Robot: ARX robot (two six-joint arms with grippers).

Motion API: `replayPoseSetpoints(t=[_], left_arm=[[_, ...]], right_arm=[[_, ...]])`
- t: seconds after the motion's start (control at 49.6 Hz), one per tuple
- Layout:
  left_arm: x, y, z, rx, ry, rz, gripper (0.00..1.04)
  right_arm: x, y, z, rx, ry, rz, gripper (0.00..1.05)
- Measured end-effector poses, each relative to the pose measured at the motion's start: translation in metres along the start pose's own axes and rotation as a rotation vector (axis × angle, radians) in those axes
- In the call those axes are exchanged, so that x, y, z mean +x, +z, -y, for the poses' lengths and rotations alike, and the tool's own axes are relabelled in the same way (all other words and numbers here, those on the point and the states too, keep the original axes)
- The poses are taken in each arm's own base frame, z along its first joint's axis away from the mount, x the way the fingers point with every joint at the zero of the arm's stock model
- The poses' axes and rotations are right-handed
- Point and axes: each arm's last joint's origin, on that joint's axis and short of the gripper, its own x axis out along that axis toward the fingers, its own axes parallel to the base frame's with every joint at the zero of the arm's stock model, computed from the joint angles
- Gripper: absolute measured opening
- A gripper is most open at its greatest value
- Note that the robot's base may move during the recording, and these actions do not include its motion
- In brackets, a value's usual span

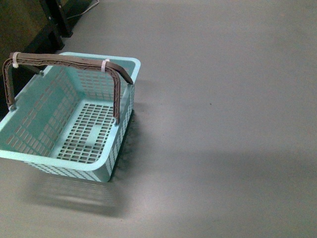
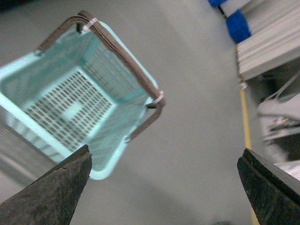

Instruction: Pick mango and avocado into basket

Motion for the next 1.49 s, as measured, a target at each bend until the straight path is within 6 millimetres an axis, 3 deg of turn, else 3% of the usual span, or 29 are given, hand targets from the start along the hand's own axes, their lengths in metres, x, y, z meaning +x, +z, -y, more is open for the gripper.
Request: replayPoseSetpoints(t=[0.161, 0.242, 0.322, 0.504, 0.705, 1.068, 1.229, 1.269, 1.49], left_arm=[[0.039, 0.031, -0.001, -0.327, 0.021, 0.037, 0.96], [0.075, 0.041, -0.007, -0.397, 0.056, 0.048, 0.96], [0.124, 0.049, -0.017, -0.459, 0.114, 0.047, 0.96], [0.206, 0.040, -0.034, -0.517, 0.227, -0.007, 0.96], [0.269, 0.028, -0.039, -0.524, 0.270, -0.056, 0.96], [0.353, 0.021, -0.033, -0.491, 0.258, -0.093, 0.96], [0.369, 0.012, -0.035, -0.482, 0.257, -0.107, 0.96], [0.370, 0.010, -0.036, -0.480, 0.259, -0.111, 0.93], [0.373, 0.004, -0.035, -0.495, 0.238, -0.118, 0.56]], right_arm=[[0.000, 0.000, 0.000, 0.000, 0.000, 0.000, 0.96], [0.000, 0.000, 0.000, 0.000, 0.000, 0.000, 0.96], [0.000, 0.000, 0.000, 0.000, 0.000, 0.000, 0.96], [0.000, 0.000, 0.000, 0.000, 0.000, 0.000, 0.96], [0.000, 0.000, 0.000, 0.000, 0.000, 0.000, 0.96], [0.000, 0.000, 0.000, 0.000, 0.000, 0.000, 0.96], [0.000, 0.000, 0.000, 0.000, 0.000, 0.000, 0.96], [0.000, 0.000, 0.000, 0.000, 0.000, 0.000, 0.96], [0.000, 0.000, 0.000, 0.000, 0.000, 0.000, 0.96]])
